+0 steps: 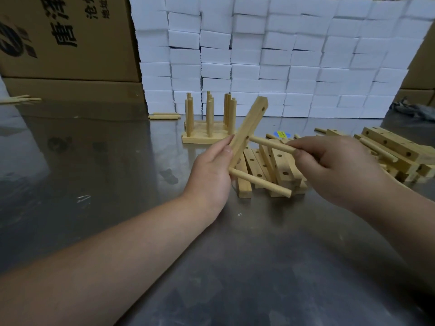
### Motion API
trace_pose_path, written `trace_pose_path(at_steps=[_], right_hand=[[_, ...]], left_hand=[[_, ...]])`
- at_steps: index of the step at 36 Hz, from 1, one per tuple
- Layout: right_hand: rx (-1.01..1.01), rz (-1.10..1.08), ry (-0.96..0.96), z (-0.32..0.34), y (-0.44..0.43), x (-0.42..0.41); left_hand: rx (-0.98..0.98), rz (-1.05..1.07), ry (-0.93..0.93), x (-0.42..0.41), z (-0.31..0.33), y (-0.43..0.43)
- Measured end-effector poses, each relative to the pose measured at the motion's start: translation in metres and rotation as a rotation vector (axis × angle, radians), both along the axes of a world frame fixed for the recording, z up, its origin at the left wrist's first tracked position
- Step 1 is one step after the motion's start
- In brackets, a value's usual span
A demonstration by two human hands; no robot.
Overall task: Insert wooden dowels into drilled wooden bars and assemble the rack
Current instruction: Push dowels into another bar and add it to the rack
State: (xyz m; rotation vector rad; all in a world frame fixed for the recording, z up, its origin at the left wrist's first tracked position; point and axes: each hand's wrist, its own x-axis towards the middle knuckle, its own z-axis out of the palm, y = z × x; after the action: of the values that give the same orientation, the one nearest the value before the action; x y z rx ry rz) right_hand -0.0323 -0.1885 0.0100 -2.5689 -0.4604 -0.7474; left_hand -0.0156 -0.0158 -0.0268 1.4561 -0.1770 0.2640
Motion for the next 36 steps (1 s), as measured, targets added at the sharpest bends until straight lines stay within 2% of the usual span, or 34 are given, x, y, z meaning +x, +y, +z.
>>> trace_pose_path(at_steps=[12, 28, 36], right_hand=[[0.010, -0.006, 0.006, -0.0007, 0.0004, -0.0007], [-0.037, 0.167, -0.039, -0.0051, 0.0013, 0.0015], [-0.234, 0.232, -0.272, -0.0029, -0.0006, 0.0015]], left_hand=[[0.039, -0.072, -0.049, -0.0024, 0.0034, 0.0009], [0.275, -0.037, -0.056, -0.0005, -0.0029, 0.0012], [0.356, 0.014, -0.073, 0.0005, -0.0051, 0.0005]])
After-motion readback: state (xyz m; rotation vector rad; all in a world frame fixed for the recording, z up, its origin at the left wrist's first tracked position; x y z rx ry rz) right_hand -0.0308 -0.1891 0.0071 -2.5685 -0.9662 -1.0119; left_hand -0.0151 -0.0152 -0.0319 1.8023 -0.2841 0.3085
